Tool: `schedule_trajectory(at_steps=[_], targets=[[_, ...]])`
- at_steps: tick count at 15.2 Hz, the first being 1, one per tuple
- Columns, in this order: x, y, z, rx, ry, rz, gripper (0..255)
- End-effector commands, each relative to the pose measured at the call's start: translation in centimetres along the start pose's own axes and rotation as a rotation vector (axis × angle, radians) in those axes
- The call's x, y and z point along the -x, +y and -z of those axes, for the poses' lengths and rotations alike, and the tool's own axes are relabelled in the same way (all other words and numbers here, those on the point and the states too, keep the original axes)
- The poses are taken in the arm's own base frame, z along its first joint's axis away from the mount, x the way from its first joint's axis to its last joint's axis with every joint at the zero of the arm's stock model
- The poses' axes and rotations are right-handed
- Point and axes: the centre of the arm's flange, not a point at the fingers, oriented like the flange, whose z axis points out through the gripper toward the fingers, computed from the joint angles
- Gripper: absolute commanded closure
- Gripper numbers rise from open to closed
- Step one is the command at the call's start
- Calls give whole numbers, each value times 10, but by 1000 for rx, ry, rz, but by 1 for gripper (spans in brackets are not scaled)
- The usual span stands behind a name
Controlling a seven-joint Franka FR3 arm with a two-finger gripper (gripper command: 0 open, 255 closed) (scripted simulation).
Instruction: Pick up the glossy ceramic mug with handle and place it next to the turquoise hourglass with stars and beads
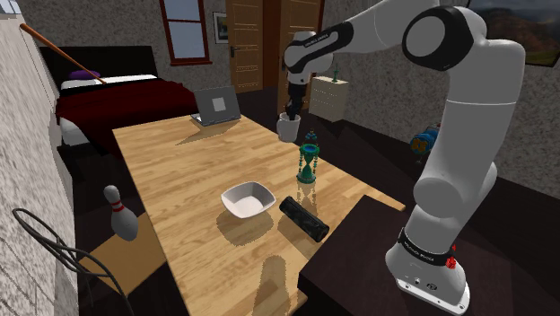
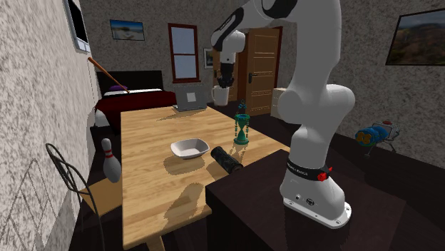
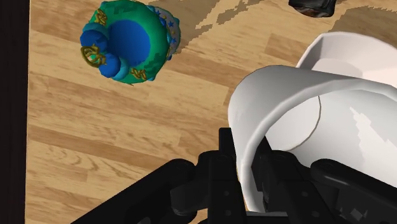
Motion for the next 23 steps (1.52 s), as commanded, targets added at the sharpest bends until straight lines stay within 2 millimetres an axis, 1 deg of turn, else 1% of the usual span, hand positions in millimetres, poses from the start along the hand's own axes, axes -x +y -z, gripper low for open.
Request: schedule_trajectory(at_steps=[1, 23], targets=[[1, 1, -10, 0, 1, 0, 255], [6, 6, -126, 0, 1, 0, 255]])
